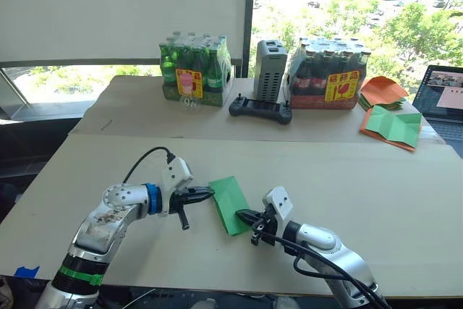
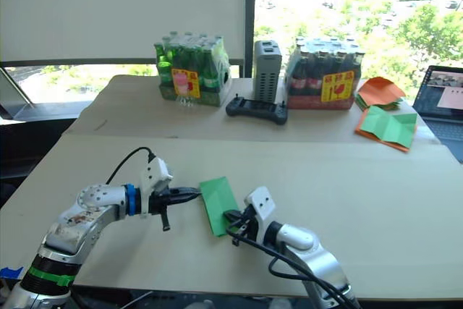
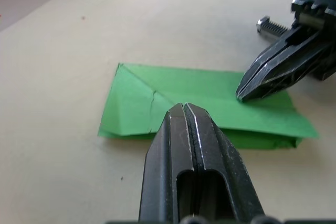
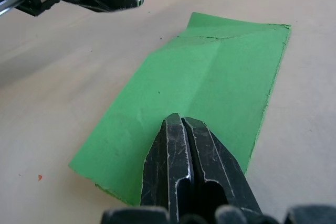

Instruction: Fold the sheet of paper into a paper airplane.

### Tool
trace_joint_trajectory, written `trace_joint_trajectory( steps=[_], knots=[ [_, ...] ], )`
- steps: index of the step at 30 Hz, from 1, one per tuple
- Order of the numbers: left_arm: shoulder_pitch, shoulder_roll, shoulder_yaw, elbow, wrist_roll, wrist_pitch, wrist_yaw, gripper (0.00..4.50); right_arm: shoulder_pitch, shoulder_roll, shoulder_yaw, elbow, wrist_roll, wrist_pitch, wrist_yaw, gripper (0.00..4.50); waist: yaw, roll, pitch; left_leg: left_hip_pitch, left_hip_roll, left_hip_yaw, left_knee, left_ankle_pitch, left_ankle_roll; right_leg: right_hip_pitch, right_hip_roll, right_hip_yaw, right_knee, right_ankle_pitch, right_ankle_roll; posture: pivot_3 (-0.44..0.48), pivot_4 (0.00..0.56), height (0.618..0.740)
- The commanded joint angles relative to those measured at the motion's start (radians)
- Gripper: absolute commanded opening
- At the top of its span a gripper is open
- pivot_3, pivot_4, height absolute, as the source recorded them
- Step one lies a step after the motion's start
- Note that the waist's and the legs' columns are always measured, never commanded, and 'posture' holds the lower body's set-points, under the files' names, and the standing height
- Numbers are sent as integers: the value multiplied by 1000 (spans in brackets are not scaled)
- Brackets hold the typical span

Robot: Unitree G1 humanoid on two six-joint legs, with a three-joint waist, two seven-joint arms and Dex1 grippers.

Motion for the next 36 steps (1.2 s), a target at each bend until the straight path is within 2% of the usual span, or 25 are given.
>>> trace_joint_trajectory(
  steps=[1,6,11,16,24,30,36],
  knots=[
    [-29,-52,-36,48,10,-21,34,0,-2,-1,17,19,-8,31,2,43,0,0,0,0,0,0,0,0,0,1,0,0,0,0,0,0,150,675],
    [-60,-104,-107,177,85,-90,64,0,-10,-7,14,-1,-10,49,3,43,-2,0,0,-2,0,1,0,0,-1,1,0,1,1,0,0,0,150,675],
    [-43,-92,-164,216,140,-133,51,0,-22,-21,-2,-38,-7,77,1,43,1,0,0,-2,0,0,0,0,-1,0,0,1,0,0,0,0,150,675],
    [-24,-80,-174,212,154,-150,40,0,-56,-21,-44,-71,8,98,-11,43,3,0,0,-3,0,0,0,0,-1,1,0,1,0,0,0,0,150,675],
    [-24,-76,-182,201,163,-155,41,0,-79,-74,-2,-15,-55,72,13,43,1,0,0,-3,0,0,-1,0,-1,0,0,1,0,0,0,0,150,675],
    [-21,-72,-181,189,167,-150,41,0,-114,-52,18,56,-91,65,4,43,0,0,0,-3,0,0,-1,0,-1,0,0,1,0,0,0,0,150,675],
    [-22,-71,-181,190,169,-149,41,0,-210,0,24,177,-130,59,-25,43,-1,0,0,-2,0,1,-1,0,-1,0,0,1,0,0,0,0,150,675]
  ],
)
